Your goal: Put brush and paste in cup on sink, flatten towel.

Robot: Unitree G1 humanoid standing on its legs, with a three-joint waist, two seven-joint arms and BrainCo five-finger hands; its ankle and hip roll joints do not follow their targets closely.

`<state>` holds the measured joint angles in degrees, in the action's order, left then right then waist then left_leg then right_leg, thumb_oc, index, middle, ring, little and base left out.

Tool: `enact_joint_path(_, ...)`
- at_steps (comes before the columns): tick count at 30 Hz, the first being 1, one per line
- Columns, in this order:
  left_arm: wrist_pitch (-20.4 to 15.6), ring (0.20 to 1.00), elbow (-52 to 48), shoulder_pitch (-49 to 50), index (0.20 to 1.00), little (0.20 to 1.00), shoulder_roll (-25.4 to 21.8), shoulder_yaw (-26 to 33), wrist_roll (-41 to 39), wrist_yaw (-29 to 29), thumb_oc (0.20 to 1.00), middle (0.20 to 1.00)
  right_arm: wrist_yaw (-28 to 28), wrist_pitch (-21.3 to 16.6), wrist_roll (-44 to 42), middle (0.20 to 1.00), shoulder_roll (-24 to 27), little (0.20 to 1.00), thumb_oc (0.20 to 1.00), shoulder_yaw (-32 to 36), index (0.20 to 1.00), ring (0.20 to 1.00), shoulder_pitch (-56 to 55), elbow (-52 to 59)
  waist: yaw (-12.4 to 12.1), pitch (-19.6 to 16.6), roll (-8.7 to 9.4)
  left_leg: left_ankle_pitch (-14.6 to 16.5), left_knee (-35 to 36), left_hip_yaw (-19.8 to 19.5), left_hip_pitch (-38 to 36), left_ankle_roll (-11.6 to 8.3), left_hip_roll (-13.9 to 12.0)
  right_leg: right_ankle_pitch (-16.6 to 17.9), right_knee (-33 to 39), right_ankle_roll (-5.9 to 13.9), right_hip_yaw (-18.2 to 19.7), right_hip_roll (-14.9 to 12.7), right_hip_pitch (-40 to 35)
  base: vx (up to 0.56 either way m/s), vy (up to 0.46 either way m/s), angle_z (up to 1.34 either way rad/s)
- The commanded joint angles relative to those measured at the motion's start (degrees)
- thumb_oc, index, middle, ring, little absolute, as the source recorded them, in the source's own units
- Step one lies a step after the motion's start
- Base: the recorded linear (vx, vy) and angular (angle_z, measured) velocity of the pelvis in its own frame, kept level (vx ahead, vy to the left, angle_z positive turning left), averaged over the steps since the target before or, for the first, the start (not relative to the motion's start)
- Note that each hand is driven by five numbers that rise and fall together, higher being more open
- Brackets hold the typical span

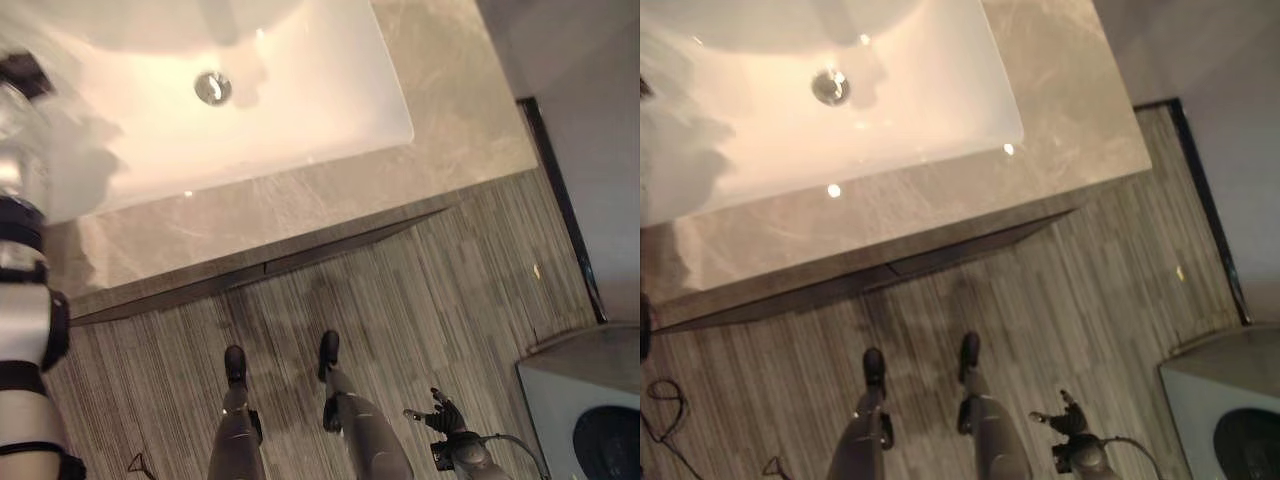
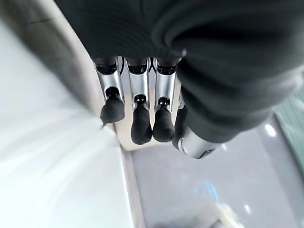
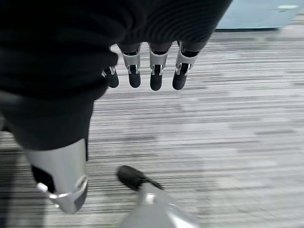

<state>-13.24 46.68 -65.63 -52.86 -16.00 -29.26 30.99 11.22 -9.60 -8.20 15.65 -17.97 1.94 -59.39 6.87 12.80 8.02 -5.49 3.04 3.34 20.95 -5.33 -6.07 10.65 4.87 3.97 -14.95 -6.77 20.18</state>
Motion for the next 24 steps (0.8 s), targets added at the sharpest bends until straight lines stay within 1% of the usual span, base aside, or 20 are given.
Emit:
enact_joint_path(1,-2.6,0.200,-0.9,0.0,0.200,0.200,-0.9,3.1,5.4,3.6,0.200,0.200,1.4,0.6,0.9,1.000,1.5,1.000,1.000,3.0,1.000,1.000,-2.1,-0.3,-1.2,-2.3,-1.68,0.2,2.0,1.4,-3.5,0.65,-0.5,4.3,0.1,11.00,-3.5,-7.9,-10.0,0.04,0.011,0.09)
enact_joint_path(2,-2.5,0.200,-4.5,4.1,0.200,0.200,0.3,5.1,8.4,4.4,0.200,0.200,1.1,0.8,1.4,1.000,1.3,1.000,1.000,2.8,1.000,1.000,-2.0,-0.3,-1.7,-3.4,-1.30,0.4,2.0,1.3,-5.0,0.84,-0.1,3.9,0.1,10.98,-4.2,-8.1,-11.7,0.06,0.009,0.07)
enact_joint_path(5,-3.5,0.200,-16.4,14.4,0.200,0.200,3.9,9.6,11.2,4.4,0.200,0.200,1.2,1.5,2.8,1.000,0.7,1.000,1.000,3.0,1.000,1.000,-1.8,-1.3,-2.9,-4.9,-1.01,1.2,2.0,0.9,-7.8,1.28,0.5,3.1,-0.3,10.87,-5.1,-8.4,-14.6,0.04,0.034,0.20)
enact_joint_path(6,-4.2,0.200,-20.4,18.1,0.200,0.200,4.9,11.4,12.3,4.0,0.200,0.200,1.1,1.6,3.2,1.000,0.3,1.000,1.000,3.3,1.000,1.000,-1.8,-1.3,-3.4,-5.3,-0.82,1.6,2.0,0.7,-8.8,1.41,0.7,2.8,-0.5,10.81,-5.2,-8.4,-15.6,0.03,0.062,0.14)
enact_joint_path(8,-4.9,0.200,-26.4,25.3,0.200,0.200,8.9,13.9,13.8,2.8,0.200,0.200,0.9,2.2,4.3,1.000,-0.2,1.000,1.000,3.4,1.000,1.000,-1.3,-2.5,-3.9,-6.6,-0.57,2.0,2.0,0.5,-10.3,1.97,1.4,2.6,-1.7,10.80,-5.5,-9.0,-16.6,0.02,0.093,0.14)
enact_joint_path(9,-5.1,0.200,-29.6,29.5,0.200,0.200,10.5,15.3,14.8,1.3,0.200,0.200,0.7,2.2,4.8,1.000,-0.3,1.000,1.000,3.4,1.000,1.000,-1.4,-2.7,-4.1,-7.1,-0.62,2.4,2.0,0.4,-11.4,2.37,1.8,2.5,-2.6,10.83,-5.6,-9.4,-17.4,0.02,0.125,0.22)
enact_joint_path(11,-5.7,0.200,-34.7,35.2,0.200,0.200,12.9,16.9,16.9,-0.1,0.200,0.200,0.2,2.1,5.7,1.000,-0.6,1.000,1.000,3.4,1.000,1.000,-1.3,-1.8,-4.4,-7.9,-0.51,3.3,2.0,0.6,-13.3,3.08,2.6,3.0,-4.1,10.91,-5.1,-10.2,-18.3,0.02,0.141,0.13)
enact_joint_path(12,-6.0,0.200,-38.1,38.1,0.200,0.200,14.6,17.1,18.2,-1.7,0.200,0.200,0.4,2.1,5.7,1.000,-0.7,1.000,1.000,3.7,1.000,1.000,-1.0,-1.5,-4.6,-8.1,-0.63,4.1,2.0,0.8,-14.6,3.56,3.1,3.2,-5.2,11.01,-4.6,-10.7,-18.8,-0.01,0.109,0.02)
enact_joint_path(13,-5.9,0.200,-38.3,38.3,0.200,0.200,14.6,17.2,18.2,-1.8,0.200,0.200,0.4,2.1,5.7,1.000,-0.7,1.000,1.000,3.6,1.000,1.000,-1.0,-1.4,-4.6,-8.2,-0.59,3.9,2.0,0.8,-14.5,3.65,3.3,3.3,-5.2,11.03,-4.5,-10.8,-18.7,0.00,0.173,0.01)
enact_joint_path(14,-6.5,0.200,-43.0,42.6,0.200,0.200,17.5,17.9,19.0,-3.5,0.200,0.200,0.1,1.9,5.5,1.000,-1.7,1.000,1.000,3.9,1.000,1.000,0.0,-2.0,-5.3,-8.8,-0.71,4.7,2.0,0.7,-15.9,4.55,4.2,3.8,-6.9,11.03,-4.5,-11.9,-19.3,0.00,0.112,0.05)
enact_joint_path(15,-6.4,0.200,-43.4,42.9,0.200,0.200,17.6,18.1,19.1,-3.6,0.200,0.200,0.1,1.8,5.5,1.000,-1.6,1.000,1.000,3.8,1.000,1.000,0.0,-2.0,-5.3,-8.7,-0.75,4.7,2.0,0.7,-16.1,4.58,4.3,3.8,-7.0,11.03,-4.5,-11.9,-19.4,0.01,0.180,0.04)
enact_joint_path(16,-6.7,0.228,-47.3,45.4,0.228,0.228,19.2,18.2,20.2,-5.0,0.228,0.228,-0.1,1.6,5.5,1.000,-2.0,1.000,1.000,3.7,1.000,1.000,0.3,-0.8,-5.7,-8.9,-0.85,5.2,2.0,0.6,-17.0,5.14,4.9,4.0,-8.6,11.03,-4.4,-12.5,-19.6,0.04,0.217,0.03)
enact_joint_path(17,-6.8,0.398,-50.4,48.2,0.398,0.398,20.3,17.9,22.5,-6.1,0.398,0.398,-0.5,1.2,5.7,1.000,-2.4,1.000,1.000,3.2,1.000,1.000,1.8,0.0,-6.3,-9.3,-1.09,5.9,2.0,0.2,-18.4,6.19,6.1,4.6,-12.4,11.03,-4.1,-13.7,-19.3,0.04,0.217,-0.01)
enact_joint_path(18,-6.7,0.423,-50.5,48.3,0.423,0.423,20.4,17.9,22.5,-6.1,0.423,0.423,-0.5,1.2,5.7,1.000,-2.3,1.000,1.000,3.1,1.000,1.000,1.8,-0.1,-6.3,-9.2,-1.07,5.9,2.0,0.2,-18.4,6.23,6.2,4.4,-12.7,11.03,-4.0,-13.8,-19.3,0.04,0.232,0.04)
enact_joint_path(19,-6.5,0.482,-52.0,49.3,0.482,0.482,20.7,17.3,24.4,-6.7,0.482,0.482,-0.5,0.9,5.9,1.000,-2.4,1.000,1.000,2.3,1.000,1.000,3.1,0.8,-6.5,-9.0,-1.32,6.2,2.0,-0.1,-19.5,6.88,6.9,5.4,-15.9,11.03,-3.1,-14.7,-18.6,0.06,0.275,0.20)
enact_joint_path(20,-6.5,0.558,-53.3,51.0,0.558,0.558,21.2,16.2,26.2,-8.0,0.558,0.558,-0.8,0.2,5.6,1.000,-2.7,1.000,1.000,1.0,1.000,1.000,5.2,3.0,-6.8,-8.9,-1.83,6.5,2.0,-1.2,-21.4,7.98,8.2,7.1,-21.7,10.64,-0.5,-15.4,-17.7,0.07,0.355,0.37)
enact_joint_path(21,-6.5,0.702,-53.7,51.5,0.702,0.702,21.4,15.7,26.7,-8.2,0.702,0.702,-0.8,0.0,5.4,1.000,-2.8,1.000,1.000,0.6,1.000,1.000,5.8,3.9,-6.8,-8.8,-2.11,6.8,2.0,-1.7,-22.3,8.59,8.5,8.0,-24.6,10.30,0.5,-15.3,-16.6,0.07,0.357,0.51)
enact_joint_path(22,-6.3,1.000,-54.7,52.9,1.000,1.000,21.2,15.7,27.5,-9.1,1.000,1.000,-0.9,-0.2,5.1,1.000,-3.0,1.000,1.000,0.1,1.000,1.000,6.7,5.5,-6.9,-8.5,-2.40,7.1,2.0,-2.1,-23.4,9.23,8.9,8.8,-27.6,10.07,1.1,-15.3,-15.6,0.05,0.247,0.49)
enact_joint_path(23,-6.1,1.000,-54.9,53.6,1.000,1.000,21.1,15.5,28.7,-9.2,1.000,1.000,-1.2,-0.6,4.6,1.000,-3.3,1.000,1.000,-0.5,1.000,1.000,7.2,6.9,-6.9,-8.1,-2.89,7.2,2.0,-2.4,-24.4,9.84,9.0,8.6,-31.3,9.72,1.8,-14.6,-14.6,0.05,0.196,0.37)
enact_joint_path(24,-5.8,1.000,-55.4,54.5,1.000,1.000,21.3,15.1,30.8,-9.1,1.000,1.000,-1.7,-1.3,4.1,1.000,-3.1,1.000,1.000,-1.3,1.000,1.000,6.9,9.7,-6.4,-8.0,-3.39,7.5,2.0,-3.1,-25.1,10.09,8.6,5.3,-33.5,8.81,4.8,-11.2,-13.0,0.06,0.159,0.30)
